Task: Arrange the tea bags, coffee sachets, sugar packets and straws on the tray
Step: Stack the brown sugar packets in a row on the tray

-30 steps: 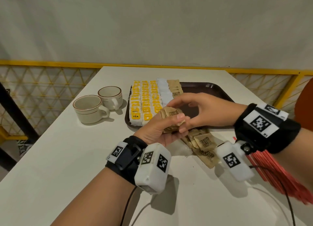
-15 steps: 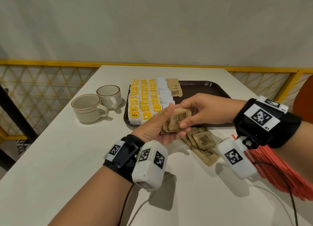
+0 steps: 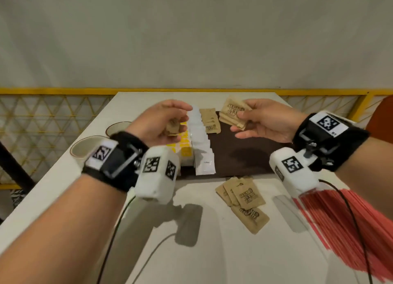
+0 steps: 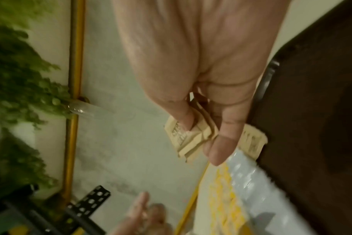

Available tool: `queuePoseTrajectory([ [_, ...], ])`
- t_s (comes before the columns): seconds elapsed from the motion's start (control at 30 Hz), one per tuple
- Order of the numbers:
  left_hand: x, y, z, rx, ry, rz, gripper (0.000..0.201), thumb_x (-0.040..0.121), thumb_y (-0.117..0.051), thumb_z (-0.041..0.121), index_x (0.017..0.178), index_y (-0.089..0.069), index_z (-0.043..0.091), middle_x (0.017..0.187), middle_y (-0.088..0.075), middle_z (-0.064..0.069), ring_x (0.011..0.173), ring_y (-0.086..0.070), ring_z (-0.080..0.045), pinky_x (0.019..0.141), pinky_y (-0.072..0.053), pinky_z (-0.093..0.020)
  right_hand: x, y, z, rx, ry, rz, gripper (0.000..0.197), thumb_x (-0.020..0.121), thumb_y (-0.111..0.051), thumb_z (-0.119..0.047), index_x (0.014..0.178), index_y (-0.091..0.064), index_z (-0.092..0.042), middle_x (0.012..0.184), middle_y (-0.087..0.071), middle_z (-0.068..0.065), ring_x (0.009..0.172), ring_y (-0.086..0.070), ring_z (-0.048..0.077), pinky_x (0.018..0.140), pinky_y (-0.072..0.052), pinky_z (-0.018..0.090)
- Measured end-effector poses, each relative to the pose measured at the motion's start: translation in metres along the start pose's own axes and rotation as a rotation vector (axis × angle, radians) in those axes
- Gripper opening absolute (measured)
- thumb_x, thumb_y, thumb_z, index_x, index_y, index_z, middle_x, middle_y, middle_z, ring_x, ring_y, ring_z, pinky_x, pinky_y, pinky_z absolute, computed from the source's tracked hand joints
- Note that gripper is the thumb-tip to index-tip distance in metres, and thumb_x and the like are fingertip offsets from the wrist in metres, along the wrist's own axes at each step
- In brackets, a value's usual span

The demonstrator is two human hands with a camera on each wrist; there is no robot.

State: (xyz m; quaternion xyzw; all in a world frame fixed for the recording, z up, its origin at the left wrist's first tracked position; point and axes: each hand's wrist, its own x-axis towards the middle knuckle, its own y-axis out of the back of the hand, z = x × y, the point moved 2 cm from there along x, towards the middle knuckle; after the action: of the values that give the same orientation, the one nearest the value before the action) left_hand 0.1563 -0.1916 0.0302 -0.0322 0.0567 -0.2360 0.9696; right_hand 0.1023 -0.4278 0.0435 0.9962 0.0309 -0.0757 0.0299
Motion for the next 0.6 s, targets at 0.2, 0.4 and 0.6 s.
queuePoseTrajectory([
  [0.2, 0.084, -0.018, 0.027, 0.918, 0.009, -0.083, 0.017, 0.093, -0.055, 0.019, 0.093, -0.072, 0.021, 0.075, -0.054, 0.005, 0.064, -0.05, -0.014, 0.051, -0.04, -0.022, 0.061, 0.02, 0.026, -0.362, -0.124, 0.108, 0.017, 0.088, -0.063, 0.002, 0.095, -0.059, -0.012, 0.111, -0.065, 0.017, 0.095, -0.067, 0.027, 0.067, -0.061, 0.031],
  [0.4, 0.152, -0.041, 0.008, 1.338, -0.044, -0.168, 0.021, 0.092, -0.061, 0.023, 0.108, -0.071, 0.014, 0.083, -0.062, 0.005, 0.06, -0.046, -0.004, 0.044, -0.036, -0.006, 0.114, 0.028, 0.042, -0.356, -0.184, 0.096, 0.026, 0.087, -0.063, 0.005, 0.111, -0.06, -0.005, 0.115, -0.065, 0.019, 0.097, -0.067, 0.028, 0.074, -0.06, 0.031],
  [0.6, 0.194, -0.045, -0.003, 1.515, -0.014, -0.234, 0.025, 0.091, -0.062, 0.019, 0.115, -0.067, 0.013, 0.119, -0.063, -0.002, 0.09, -0.048, -0.01, 0.069, -0.038, -0.019, 0.144, 0.037, 0.048, -0.353, -0.198, 0.091, 0.032, 0.087, -0.064, 0.003, 0.117, -0.061, -0.007, 0.117, -0.062, 0.017, 0.106, -0.065, 0.029, 0.084, -0.058, 0.039],
])
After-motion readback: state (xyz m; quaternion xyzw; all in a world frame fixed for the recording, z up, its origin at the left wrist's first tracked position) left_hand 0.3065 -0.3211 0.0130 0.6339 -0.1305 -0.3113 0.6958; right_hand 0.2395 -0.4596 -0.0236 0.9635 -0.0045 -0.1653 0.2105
